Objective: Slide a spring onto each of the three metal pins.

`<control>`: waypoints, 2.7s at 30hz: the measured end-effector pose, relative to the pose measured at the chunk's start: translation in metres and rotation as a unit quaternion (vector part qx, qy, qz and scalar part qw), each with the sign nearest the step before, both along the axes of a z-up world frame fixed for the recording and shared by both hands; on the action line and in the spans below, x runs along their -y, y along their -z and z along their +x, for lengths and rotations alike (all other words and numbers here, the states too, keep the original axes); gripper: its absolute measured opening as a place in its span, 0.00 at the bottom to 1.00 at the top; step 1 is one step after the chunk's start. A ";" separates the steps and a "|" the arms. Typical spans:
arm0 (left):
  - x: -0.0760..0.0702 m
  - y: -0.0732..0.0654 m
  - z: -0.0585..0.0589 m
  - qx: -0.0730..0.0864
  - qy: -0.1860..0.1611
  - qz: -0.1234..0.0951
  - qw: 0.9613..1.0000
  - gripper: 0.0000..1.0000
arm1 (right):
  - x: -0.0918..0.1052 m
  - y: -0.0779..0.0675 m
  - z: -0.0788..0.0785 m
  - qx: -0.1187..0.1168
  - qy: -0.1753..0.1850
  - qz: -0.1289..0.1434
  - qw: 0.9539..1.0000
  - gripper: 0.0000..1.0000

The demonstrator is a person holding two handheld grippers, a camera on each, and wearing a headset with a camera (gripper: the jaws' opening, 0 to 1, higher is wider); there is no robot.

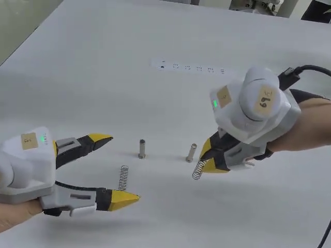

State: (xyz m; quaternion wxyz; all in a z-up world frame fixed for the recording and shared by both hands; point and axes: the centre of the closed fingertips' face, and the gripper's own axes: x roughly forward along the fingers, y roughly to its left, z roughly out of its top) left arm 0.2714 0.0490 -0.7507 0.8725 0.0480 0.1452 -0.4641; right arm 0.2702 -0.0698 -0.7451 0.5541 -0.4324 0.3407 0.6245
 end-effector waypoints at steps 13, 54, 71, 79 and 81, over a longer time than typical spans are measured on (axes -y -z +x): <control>-0.006 0.001 -0.002 -0.006 -0.009 0.002 1.000 0.77 | 0.008 -0.004 0.006 -0.002 0.014 0.005 1.000 0.06; -0.016 0.001 -0.004 -0.015 -0.019 -0.004 1.000 0.73 | 0.000 -0.001 0.062 0.040 0.031 0.013 0.999 0.06; -0.016 0.001 -0.003 -0.016 -0.021 -0.005 1.000 0.72 | -0.003 0.005 0.073 0.051 0.012 -0.002 0.999 0.06; -0.016 0.002 -0.003 -0.019 -0.021 -0.008 1.000 0.72 | -0.004 0.007 0.075 0.051 0.007 -0.007 0.999 0.07; -0.017 0.003 -0.003 -0.021 -0.022 -0.007 1.000 0.71 | -0.004 0.008 0.075 0.048 0.008 -0.009 0.999 0.07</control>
